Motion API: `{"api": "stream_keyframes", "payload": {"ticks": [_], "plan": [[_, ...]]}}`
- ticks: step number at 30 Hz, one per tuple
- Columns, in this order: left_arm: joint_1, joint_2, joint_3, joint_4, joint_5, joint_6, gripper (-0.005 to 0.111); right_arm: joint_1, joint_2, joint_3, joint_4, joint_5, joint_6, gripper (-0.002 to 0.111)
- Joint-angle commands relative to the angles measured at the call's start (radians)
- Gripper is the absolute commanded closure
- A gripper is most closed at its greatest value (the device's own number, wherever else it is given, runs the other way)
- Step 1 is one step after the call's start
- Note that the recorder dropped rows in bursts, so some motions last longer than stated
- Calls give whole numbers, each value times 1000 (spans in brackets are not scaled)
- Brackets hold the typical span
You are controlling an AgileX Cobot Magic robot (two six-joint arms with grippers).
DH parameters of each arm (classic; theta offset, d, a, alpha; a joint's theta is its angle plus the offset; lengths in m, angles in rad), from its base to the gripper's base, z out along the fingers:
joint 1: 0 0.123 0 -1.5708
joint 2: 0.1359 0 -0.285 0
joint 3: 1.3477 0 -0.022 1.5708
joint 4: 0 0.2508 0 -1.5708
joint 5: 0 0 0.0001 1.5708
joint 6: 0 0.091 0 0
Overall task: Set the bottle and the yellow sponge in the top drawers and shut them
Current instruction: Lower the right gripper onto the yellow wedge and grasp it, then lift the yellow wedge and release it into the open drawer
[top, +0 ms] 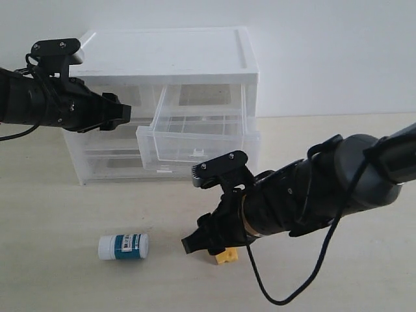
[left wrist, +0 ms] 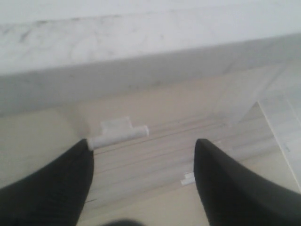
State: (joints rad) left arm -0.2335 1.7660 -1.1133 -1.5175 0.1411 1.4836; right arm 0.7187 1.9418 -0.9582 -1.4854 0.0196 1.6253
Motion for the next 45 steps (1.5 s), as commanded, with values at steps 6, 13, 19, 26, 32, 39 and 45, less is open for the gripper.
{"api": "stream_keyframes", "payload": {"ticks": [6,13,19,26,32,39,45], "plan": [[4,14,-46,-10,-58,27,47,0,35,-18,-1,31,-4,64],[4,25,-46,-8,-61,27,47,0,35,12,15,18,-1,108],[4,25,-46,-8,-59,27,47,0,16,79,15,-20,-1,108],[4,25,-46,-8,-59,27,47,0,-123,181,15,-70,-1,108],[4,25,-46,-8,-62,27,47,0,-312,262,22,-144,2,108],[4,25,-46,-8,-62,27,47,0,-520,244,2,-190,14,108],[4,25,-46,-8,-62,27,47,0,-567,61,-184,-258,199,108]]}}
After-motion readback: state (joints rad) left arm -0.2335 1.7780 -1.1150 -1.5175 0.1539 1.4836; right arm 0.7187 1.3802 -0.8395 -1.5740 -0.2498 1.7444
